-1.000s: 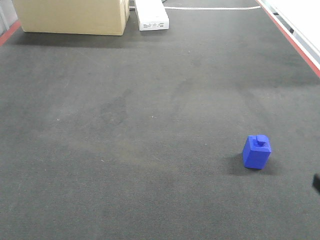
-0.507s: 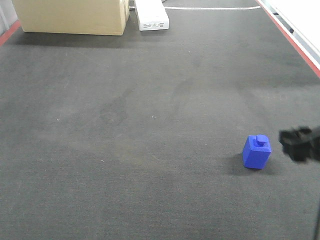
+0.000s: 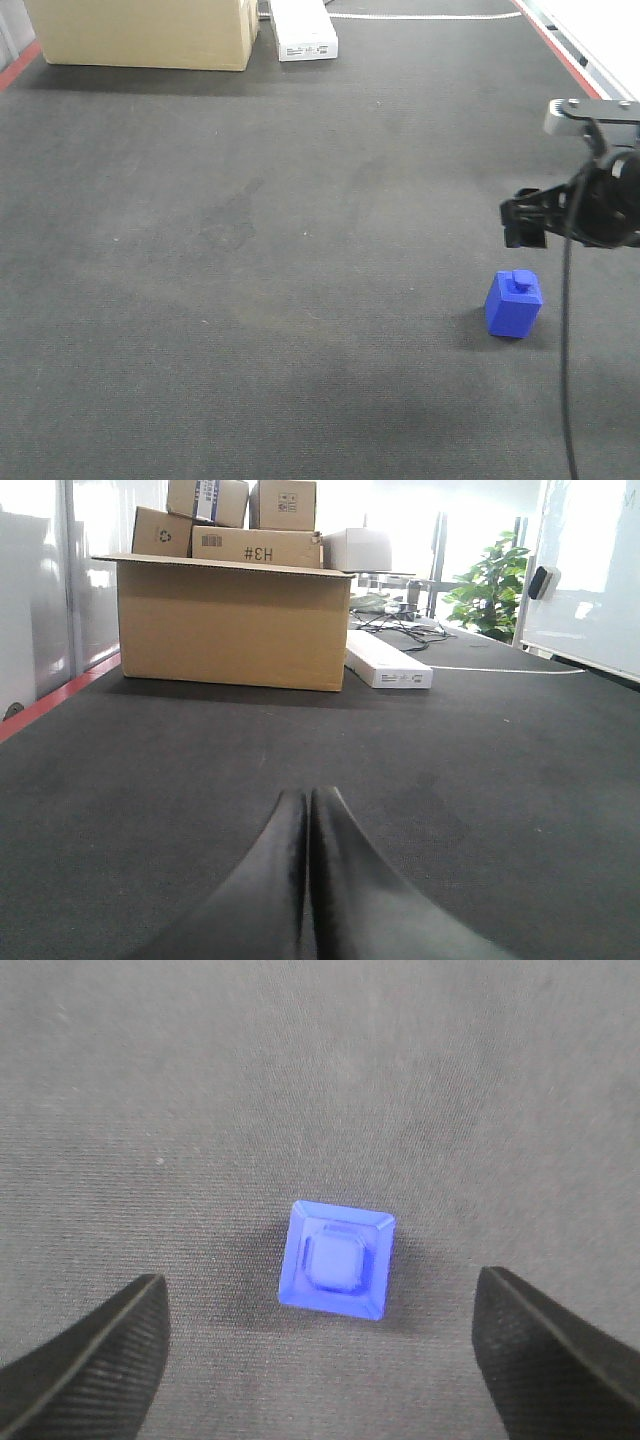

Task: Pour parts from conveyor to right shelf
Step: 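Lower the right gripper over the blue part on the belt, then close the right gripper on the blue part and lift it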

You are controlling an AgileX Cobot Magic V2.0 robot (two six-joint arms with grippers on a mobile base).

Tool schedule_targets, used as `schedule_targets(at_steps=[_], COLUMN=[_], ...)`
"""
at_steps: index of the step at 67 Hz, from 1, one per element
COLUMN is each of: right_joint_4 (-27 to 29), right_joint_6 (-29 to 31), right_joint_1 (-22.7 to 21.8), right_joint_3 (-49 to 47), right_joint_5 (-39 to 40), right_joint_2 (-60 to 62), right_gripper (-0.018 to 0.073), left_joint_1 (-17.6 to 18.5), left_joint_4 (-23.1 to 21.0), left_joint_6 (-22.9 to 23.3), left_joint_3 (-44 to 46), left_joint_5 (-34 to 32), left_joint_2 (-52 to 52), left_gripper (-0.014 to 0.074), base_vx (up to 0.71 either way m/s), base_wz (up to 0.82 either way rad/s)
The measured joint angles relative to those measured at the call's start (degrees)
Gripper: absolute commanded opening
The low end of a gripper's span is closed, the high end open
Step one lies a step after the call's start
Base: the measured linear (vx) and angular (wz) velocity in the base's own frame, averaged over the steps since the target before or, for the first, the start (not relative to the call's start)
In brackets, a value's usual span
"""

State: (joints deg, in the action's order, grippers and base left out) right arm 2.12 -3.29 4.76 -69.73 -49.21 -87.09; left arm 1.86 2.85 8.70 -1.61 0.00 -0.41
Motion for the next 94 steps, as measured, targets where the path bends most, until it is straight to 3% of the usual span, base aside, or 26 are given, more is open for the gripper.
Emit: schedule_targets(at_steps=[15,38,47,68,80,94], right_joint_4=[0.0,0.0,0.0,-0.4,-1.7,-2.7], right_joint_6=[-2.2,-2.3,-2.3,-0.5,0.9,3.0], right_joint_1=[0.0,0.0,0.0,0.0,0.0,0.0], right_joint_3=[-5.8,-6.4,-6.4,-6.6,-6.4,0.6], right_joint_5=[-5.8,-7.1,-6.9,-7.4,-7.9,-0.2], right_joint_2=[-8.2,-16.8,-19.1,-19.9,-16.4,-2.6], right_gripper=[0.0585,0.0555,0.0464,-0.0013,-0.0008,-0.0006], left_joint_1=[0.0,0.0,0.0,0.0,0.0,0.0], left_joint_4=[0.0,0.0,0.0,0.0,0.0,0.0], left_joint_6=[0.0,0.0,0.0,0.0,0.0,0.0], left_joint_3=[0.0,0.0,0.0,0.0,0.0,0.0], left_joint_5=[0.0,0.0,0.0,0.0,0.0,0.0], left_joint_2=[0.0,0.0,0.0,0.0,0.0,0.0], left_gripper=[-0.0006,-0.0006,-0.0006,-0.0006,-0.0006,-0.0006], base_vx=[0.0,0.0,0.0,0.0,0.0,0.0], base_wz=[0.0,0.0,0.0,0.0,0.0,0.0])
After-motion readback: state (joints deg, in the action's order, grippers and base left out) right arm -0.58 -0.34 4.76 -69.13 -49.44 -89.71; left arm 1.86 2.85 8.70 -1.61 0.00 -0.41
